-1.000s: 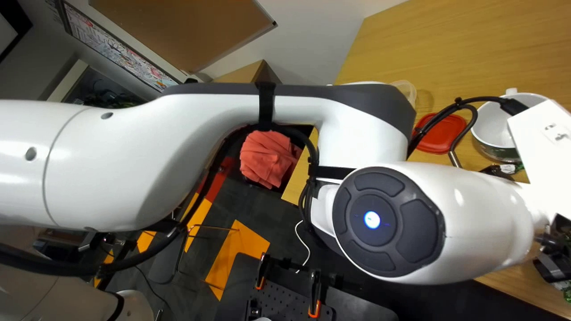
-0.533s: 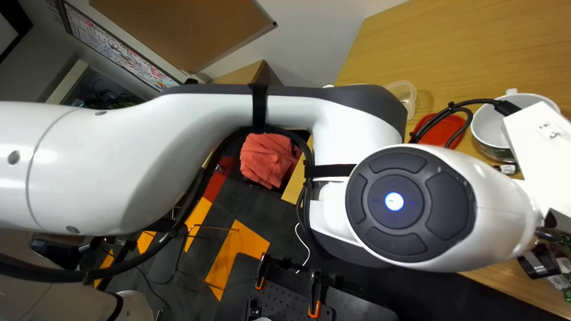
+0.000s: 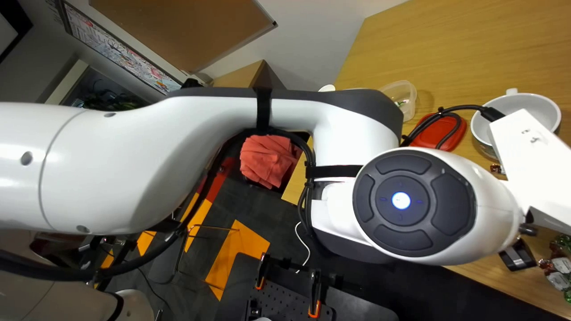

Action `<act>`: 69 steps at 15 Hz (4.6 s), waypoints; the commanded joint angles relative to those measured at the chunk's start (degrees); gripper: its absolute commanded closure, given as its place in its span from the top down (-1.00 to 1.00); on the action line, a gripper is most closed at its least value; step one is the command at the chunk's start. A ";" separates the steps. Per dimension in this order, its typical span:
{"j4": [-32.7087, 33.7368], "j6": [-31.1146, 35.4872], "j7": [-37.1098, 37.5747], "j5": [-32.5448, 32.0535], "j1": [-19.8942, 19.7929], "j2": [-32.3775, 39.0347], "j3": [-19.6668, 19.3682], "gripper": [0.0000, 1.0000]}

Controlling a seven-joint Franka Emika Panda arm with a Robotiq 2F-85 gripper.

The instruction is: Use the broom to sweep the sweets to the left

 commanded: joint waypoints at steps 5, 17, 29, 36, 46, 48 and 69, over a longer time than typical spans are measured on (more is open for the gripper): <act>-4.52 -9.31 1.61 -4.51 3.02 -5.50 -3.22 -0.71; -5.59 -24.47 1.41 -7.49 24.74 -6.65 -25.36 -0.71; -15.21 1.39 1.14 10.51 60.52 2.10 -55.67 -0.71; -15.84 -0.46 0.05 16.30 55.91 5.10 -52.80 -0.21; -17.73 0.01 1.12 19.40 55.04 7.05 -50.36 -0.71; -18.69 0.87 1.09 21.14 55.74 6.79 -50.21 -0.71; -18.19 -8.06 1.08 30.07 47.60 7.90 -40.25 -0.71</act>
